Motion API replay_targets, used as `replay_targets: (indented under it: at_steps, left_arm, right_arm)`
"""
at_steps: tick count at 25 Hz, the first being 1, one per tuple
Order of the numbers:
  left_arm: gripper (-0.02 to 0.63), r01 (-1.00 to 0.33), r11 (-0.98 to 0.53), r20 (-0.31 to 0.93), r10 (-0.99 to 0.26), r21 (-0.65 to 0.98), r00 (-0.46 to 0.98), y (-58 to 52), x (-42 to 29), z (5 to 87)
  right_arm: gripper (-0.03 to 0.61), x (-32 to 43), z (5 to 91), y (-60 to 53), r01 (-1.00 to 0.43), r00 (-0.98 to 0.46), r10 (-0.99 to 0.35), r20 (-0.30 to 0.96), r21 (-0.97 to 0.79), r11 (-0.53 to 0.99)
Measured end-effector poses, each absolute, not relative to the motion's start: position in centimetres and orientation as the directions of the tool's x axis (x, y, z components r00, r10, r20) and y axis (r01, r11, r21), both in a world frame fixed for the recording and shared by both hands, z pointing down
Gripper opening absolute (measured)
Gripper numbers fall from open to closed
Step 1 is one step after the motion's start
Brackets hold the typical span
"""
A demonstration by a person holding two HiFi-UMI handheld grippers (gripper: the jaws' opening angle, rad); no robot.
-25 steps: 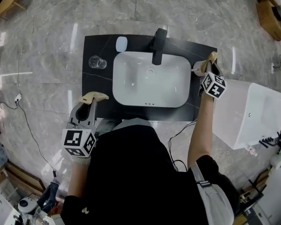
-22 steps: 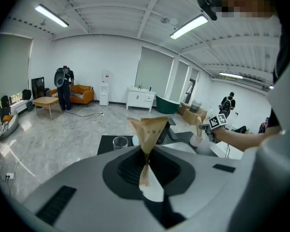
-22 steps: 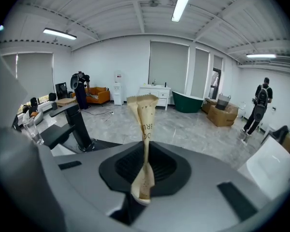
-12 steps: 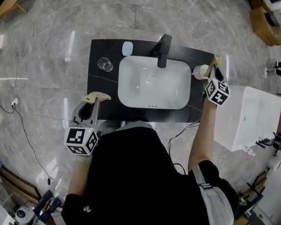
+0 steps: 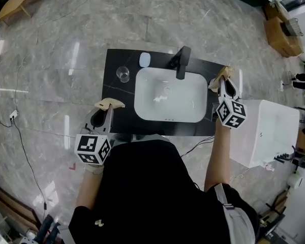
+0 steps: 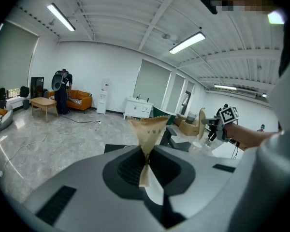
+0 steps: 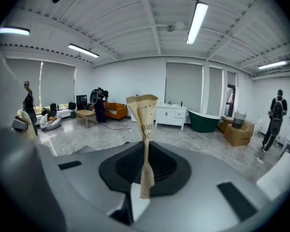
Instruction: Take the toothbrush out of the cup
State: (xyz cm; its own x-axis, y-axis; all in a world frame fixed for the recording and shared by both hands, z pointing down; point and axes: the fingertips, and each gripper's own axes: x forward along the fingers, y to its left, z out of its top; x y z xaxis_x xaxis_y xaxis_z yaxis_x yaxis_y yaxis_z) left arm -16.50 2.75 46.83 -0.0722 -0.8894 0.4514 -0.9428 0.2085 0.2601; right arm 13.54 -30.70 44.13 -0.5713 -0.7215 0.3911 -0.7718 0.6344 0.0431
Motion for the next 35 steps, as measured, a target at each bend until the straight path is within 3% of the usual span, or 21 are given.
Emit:
replay_targets:
  at_steps: [22, 35]
  left_arm:
    - [0.043, -0.956, 0.138, 0.419, -0.908, 0.259, -0.018, 3.6, -16.7, 46.5]
    - [0.043, -0.961, 0.100, 0.423, -0.906, 0.257, 0.018, 4.3, -15.4, 47.0]
  right_arm:
    - [0.044, -1.4, 46.5, -9.2, -0.419, -0.856, -0.327, 0.400, -0.164, 0.893]
    - [0.044, -3.5, 46.8, -5.0, -0.344, -0.892, -0.258, 0.372, -0.188, 0.920]
